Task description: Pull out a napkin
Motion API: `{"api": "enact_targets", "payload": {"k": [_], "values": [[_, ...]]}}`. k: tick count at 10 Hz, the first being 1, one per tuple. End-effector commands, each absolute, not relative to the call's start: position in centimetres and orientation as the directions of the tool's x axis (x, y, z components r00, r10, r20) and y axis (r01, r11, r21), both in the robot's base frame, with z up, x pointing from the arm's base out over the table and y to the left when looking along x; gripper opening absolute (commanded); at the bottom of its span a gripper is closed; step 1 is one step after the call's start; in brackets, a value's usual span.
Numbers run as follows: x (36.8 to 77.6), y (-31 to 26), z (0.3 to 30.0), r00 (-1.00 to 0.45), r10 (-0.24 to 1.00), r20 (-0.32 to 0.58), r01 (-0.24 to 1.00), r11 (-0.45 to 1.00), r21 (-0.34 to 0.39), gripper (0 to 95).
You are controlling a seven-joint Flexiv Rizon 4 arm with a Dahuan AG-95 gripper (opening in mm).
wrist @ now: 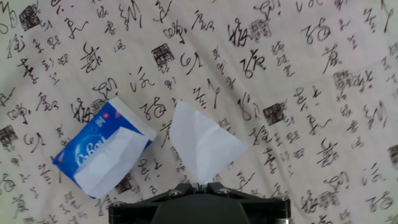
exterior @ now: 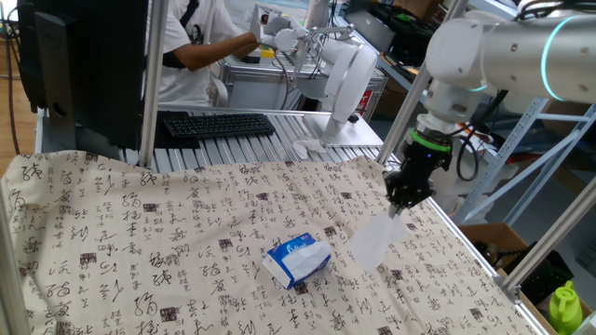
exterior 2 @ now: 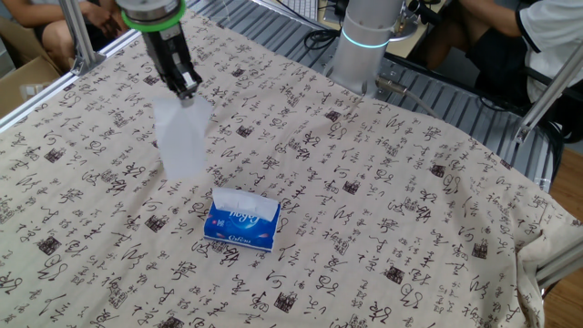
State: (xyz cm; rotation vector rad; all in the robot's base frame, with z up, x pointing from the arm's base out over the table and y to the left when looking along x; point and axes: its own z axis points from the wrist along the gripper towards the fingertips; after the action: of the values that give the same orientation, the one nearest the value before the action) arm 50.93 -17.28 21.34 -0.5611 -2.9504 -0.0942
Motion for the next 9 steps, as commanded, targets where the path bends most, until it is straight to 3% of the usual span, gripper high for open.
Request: {"api": "enact_targets", "payload": {"k": [1, 9], "values": [[51.1, -18.0, 21.0, -0.932, 0.342, 0.121, 0.347, 0.938, 0.019, 0.0], [53.5, -20.0, 18.5, -0.961, 0.262, 0.091, 0.263, 0.965, 0.002, 0.0]]}}
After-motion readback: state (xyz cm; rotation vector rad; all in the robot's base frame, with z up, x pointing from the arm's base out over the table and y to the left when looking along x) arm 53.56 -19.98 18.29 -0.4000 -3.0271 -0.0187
